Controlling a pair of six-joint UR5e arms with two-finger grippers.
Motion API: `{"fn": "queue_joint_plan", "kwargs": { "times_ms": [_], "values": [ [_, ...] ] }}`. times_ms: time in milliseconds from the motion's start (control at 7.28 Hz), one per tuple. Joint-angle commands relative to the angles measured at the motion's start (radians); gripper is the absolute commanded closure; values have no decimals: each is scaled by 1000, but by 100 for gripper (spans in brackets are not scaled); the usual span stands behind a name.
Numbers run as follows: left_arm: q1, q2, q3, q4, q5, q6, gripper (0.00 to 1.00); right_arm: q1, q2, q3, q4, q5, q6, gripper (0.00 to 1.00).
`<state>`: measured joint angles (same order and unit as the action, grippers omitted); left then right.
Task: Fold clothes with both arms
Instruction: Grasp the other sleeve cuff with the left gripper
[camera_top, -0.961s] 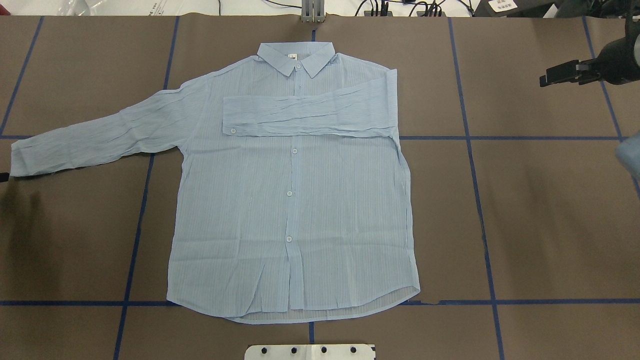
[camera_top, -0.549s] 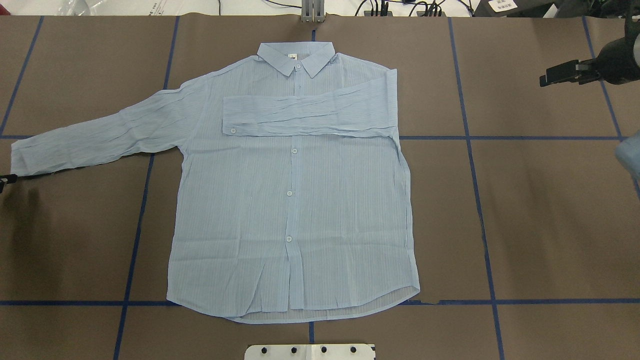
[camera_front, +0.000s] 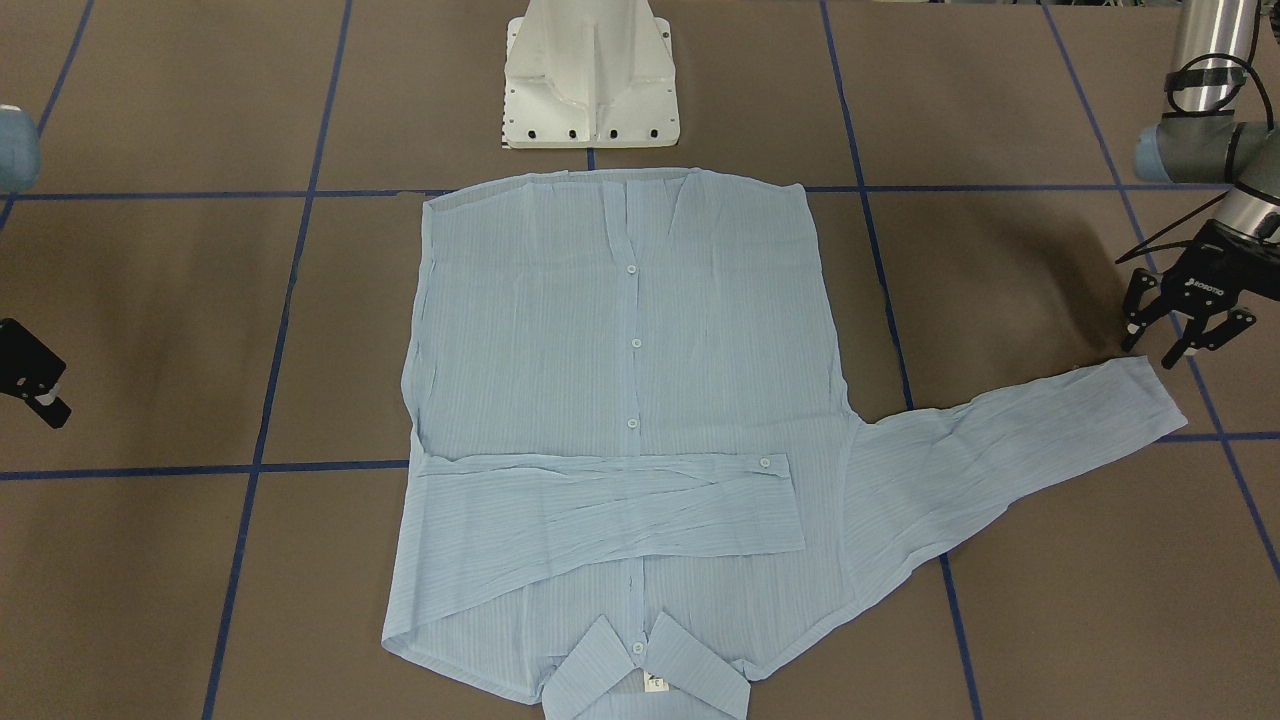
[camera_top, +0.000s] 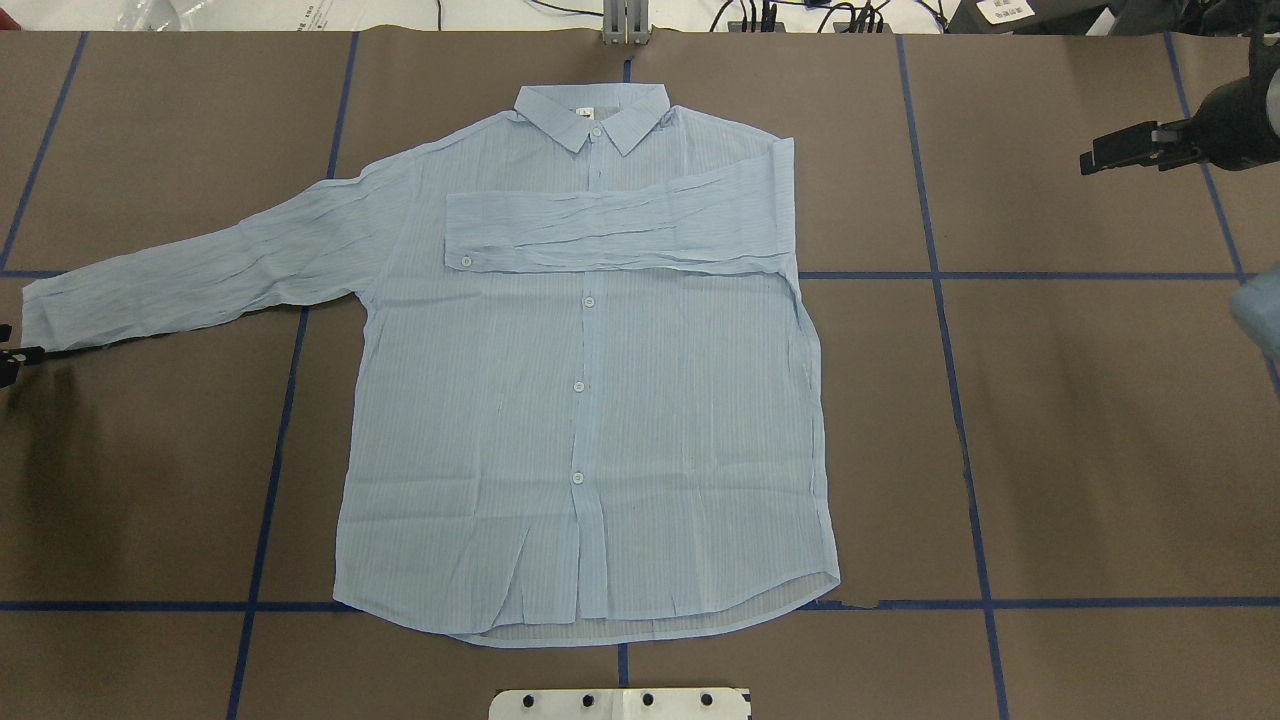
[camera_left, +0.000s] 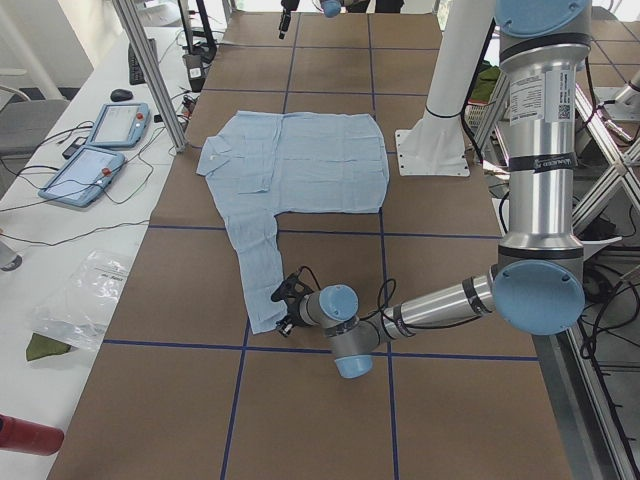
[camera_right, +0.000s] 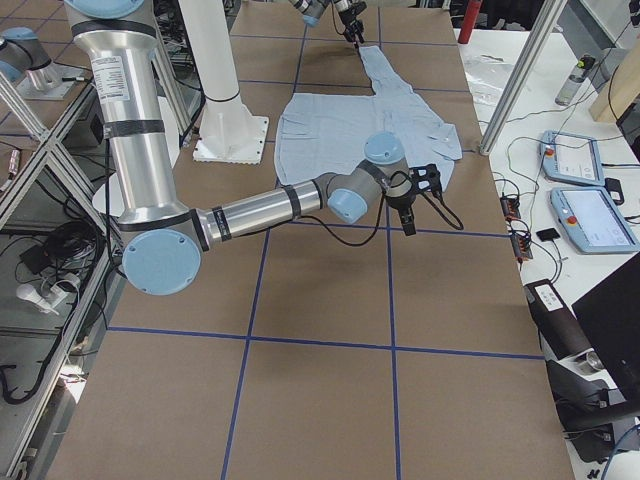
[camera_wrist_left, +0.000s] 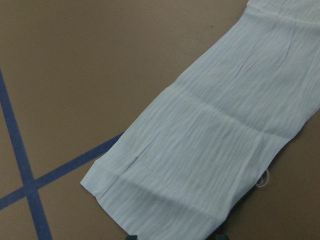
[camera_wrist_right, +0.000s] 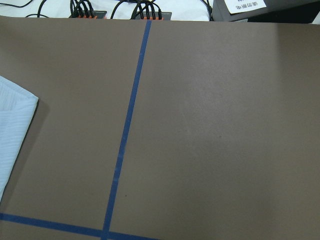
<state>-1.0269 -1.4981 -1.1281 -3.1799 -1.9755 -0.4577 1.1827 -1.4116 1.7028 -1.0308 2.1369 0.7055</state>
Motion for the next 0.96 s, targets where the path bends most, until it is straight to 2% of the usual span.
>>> {"fn": "queue_joint_plan", "kwargs": {
  "times_ms": [0, 275, 824],
  "values": [
    [1, -16, 16, 0, 0, 1, 57, 0, -1, 0, 0, 0, 0, 0],
    [1, -16, 25, -2, 0, 4, 65, 0, -1, 0, 0, 0, 0, 0],
    [1, -5, 24, -8, -2, 8, 64, 1, -4, 3, 0, 0, 0, 0]
  ]
}}
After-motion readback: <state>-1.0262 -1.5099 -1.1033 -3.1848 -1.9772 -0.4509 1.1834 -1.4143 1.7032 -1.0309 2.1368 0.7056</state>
